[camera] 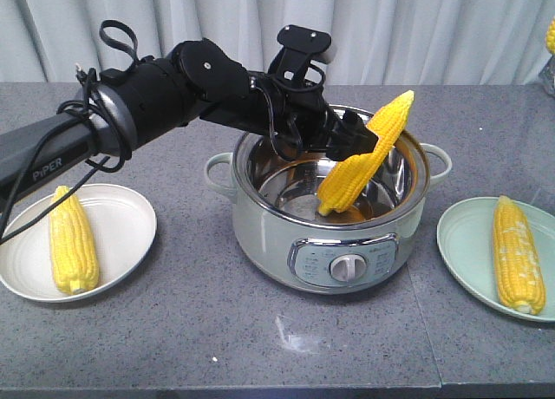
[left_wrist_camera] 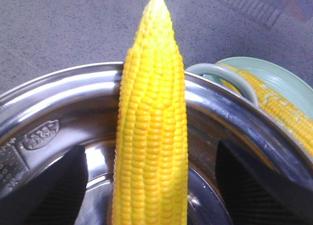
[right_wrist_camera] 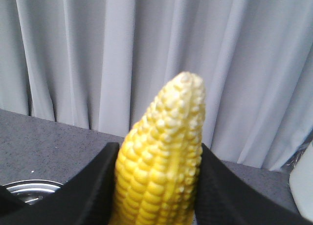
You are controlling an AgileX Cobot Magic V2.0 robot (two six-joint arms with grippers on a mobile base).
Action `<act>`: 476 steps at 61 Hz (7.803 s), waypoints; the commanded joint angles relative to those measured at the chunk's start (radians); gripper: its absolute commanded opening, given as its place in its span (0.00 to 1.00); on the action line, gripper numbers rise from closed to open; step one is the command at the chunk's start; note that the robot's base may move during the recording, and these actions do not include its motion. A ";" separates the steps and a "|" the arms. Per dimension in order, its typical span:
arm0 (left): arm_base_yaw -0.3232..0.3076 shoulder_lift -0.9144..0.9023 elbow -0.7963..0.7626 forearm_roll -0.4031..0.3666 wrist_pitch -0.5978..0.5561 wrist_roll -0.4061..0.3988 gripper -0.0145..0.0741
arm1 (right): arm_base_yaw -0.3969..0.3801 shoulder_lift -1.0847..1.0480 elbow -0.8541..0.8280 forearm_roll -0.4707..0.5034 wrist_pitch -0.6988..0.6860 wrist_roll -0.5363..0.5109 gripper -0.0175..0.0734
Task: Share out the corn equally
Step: 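Grasp one remaining cob with each gripper inside the pot, then lift both held cobs out of the pot toward the plates, then drive the base away from the pot, turning toward the other counter, then drive the base forward to the empty cream and green plates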
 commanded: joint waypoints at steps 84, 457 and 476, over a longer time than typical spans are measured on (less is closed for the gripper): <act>0.113 -0.374 -0.051 0.140 0.179 -0.164 0.15 | -0.008 -0.018 -0.027 0.177 0.096 -0.015 0.19; 0.172 -0.621 -0.048 0.408 0.332 -0.313 0.16 | -0.008 -0.018 -0.027 0.392 0.298 -0.110 0.19; 0.172 -0.621 -0.048 0.408 0.332 -0.313 0.16 | -0.008 -0.018 -0.027 0.392 0.298 -0.110 0.19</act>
